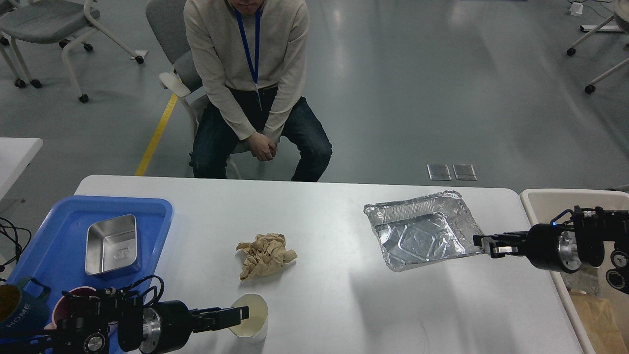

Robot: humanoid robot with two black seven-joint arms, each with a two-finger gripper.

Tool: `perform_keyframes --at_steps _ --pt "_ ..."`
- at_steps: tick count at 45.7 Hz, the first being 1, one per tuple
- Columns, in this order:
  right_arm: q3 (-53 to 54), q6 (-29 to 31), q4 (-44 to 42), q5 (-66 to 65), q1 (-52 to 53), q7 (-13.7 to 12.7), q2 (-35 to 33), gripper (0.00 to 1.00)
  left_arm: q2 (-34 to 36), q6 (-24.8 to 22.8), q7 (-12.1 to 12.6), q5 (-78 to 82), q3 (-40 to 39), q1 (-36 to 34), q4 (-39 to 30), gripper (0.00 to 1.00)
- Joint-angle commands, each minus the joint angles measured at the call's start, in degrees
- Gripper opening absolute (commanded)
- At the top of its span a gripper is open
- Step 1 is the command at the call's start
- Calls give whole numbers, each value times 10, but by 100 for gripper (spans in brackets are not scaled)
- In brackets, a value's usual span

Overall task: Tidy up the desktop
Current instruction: 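Grasp the white paper cup with the left gripper and lift it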

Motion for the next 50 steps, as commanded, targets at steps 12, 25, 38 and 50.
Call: perform_keyframes --at_steps 12,25,38,50 --pt "0 0 0 0 1 0 1 0 -17 -8 32 2 9 -1 2 2" --pt "0 -2 0 1 2 0 0 0 1 -10 20 -7 8 -13 -7 0" --pt "0 -2 2 3 2 0 -1 0 71 -11 15 -23 1 -67 -52 0" --pt "-1 -2 4 5 17 0 13 0 93 -11 11 -75 0 -139 -55 0"
